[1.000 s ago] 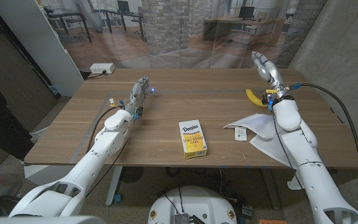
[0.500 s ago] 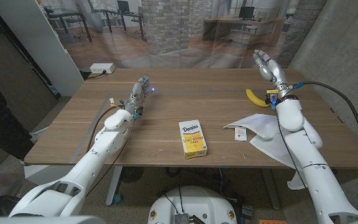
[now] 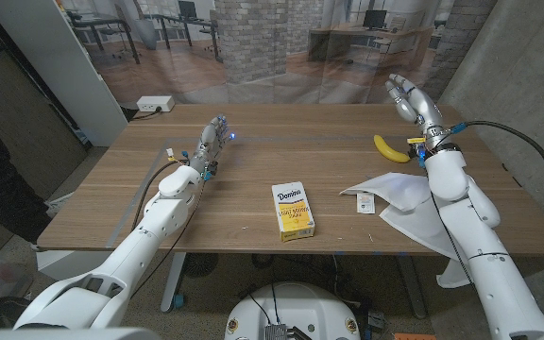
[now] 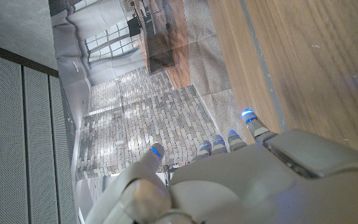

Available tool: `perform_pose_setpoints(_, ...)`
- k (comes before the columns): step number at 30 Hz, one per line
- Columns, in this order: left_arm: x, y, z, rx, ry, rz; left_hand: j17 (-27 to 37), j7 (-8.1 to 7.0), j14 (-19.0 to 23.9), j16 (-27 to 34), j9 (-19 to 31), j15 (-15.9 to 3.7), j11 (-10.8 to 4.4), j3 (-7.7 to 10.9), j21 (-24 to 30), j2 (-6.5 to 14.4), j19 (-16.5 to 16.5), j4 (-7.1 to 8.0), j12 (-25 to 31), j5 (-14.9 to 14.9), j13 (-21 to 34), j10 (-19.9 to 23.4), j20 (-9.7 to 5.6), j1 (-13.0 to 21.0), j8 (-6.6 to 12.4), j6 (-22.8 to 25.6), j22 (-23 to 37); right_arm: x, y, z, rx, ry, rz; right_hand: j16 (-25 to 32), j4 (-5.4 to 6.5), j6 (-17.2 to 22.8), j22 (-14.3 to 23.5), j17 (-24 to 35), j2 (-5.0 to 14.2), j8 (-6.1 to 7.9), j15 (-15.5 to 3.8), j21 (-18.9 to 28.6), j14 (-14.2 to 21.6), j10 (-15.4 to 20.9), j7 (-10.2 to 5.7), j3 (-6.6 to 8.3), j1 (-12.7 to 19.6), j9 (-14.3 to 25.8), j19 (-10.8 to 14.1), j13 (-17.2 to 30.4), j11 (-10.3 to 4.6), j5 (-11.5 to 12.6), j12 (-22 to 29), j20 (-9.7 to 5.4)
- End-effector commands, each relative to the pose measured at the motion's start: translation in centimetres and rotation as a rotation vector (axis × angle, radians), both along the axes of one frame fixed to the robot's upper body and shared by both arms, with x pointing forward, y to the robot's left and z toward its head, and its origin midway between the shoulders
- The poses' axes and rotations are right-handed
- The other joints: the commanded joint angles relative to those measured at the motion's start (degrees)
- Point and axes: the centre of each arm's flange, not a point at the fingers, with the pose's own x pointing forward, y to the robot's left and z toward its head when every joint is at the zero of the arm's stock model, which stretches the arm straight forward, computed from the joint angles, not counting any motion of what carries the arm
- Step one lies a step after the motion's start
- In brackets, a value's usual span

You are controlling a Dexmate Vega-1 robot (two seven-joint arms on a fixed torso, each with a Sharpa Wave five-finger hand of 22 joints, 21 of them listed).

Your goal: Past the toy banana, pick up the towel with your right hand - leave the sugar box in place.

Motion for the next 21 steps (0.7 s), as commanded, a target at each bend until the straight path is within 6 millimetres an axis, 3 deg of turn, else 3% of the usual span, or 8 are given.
perform_pose_setpoints(1,-0.1,-0.2,0.1,0.003,-0.001,-0.004,0.2,0.04,-8.5,0.3,0.2,0.12,0.23,0.05,-0.4,6.6,-4.2,-0.12,0.3,0.5,0.1,-5.3,0.42,0.1,0.24,-5.1,0.1,-1.0,-0.6,-0.1,-0.054,0.006,-0.054,-0.2,-0.14,0.6,0.2,0.1,0.19,-0.07,-0.01,-0.3,0.6,0.6,0.02,0.55,0.8,0.3,0.4,0.3,0.11,-0.3,-0.2,-0.07)
perform_pose_setpoints(21,-0.1,-0.7,-0.1,0.007,0.002,-0.009,0.2,-0.03,-8.4,0.3,0.2,0.1,0.46,0.06,-0.5,6.6,-4.0,-0.13,0.3,0.5,0.1,-5.3,0.39,0.1,0.26,-5.0,0.1,-2.6,-2.0,-1.1,-0.118,0.048,-0.127,-0.3,-0.71,0.7,0.2,0.1,-0.12,-0.23,-0.02,-0.4,0.9,1.0,-0.05,0.81,1.2,0.3,0.6,0.3,0.15,-0.4,-0.3,0.05)
